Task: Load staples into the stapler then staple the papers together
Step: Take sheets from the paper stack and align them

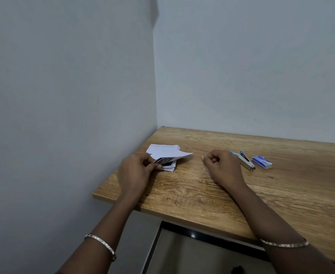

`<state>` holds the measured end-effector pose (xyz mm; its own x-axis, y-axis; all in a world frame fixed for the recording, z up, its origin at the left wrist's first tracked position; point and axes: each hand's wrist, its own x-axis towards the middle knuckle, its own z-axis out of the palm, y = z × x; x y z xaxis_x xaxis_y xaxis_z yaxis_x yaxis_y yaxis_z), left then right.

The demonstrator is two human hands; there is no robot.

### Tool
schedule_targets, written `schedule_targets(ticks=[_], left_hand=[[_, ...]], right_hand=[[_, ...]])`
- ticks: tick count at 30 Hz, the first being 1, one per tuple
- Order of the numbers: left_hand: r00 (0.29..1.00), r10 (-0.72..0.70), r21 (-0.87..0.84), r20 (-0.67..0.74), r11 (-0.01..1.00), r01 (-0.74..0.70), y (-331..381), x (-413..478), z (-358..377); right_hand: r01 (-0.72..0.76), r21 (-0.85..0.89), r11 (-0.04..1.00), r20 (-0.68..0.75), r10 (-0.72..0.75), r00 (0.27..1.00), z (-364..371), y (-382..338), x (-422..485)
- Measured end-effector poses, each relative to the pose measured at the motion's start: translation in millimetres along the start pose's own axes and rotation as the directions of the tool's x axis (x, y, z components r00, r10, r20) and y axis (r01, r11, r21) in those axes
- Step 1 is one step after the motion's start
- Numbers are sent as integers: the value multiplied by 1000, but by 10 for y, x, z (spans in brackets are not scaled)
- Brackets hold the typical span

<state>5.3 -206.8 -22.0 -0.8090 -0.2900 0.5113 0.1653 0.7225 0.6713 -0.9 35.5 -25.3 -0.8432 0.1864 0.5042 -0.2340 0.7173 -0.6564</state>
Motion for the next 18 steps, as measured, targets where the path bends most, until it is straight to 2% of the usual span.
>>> schedule_targets(ticks=[5,11,18], left_hand=[[1000,-26,-43,-11,999,26,-11,29,-6],[999,23,-256,-43,966,-33,-62,44,-16],[996,-20,-313,-87,950,-9,-145,92,16]], right_hand=[[8,10,1000,-1,-8,1000,-14,-24,-1],[16,24,1000,-3,-16,1000,-28,-28,-9],[28,32,999,6,-28,1000,-29,-43,-11]])
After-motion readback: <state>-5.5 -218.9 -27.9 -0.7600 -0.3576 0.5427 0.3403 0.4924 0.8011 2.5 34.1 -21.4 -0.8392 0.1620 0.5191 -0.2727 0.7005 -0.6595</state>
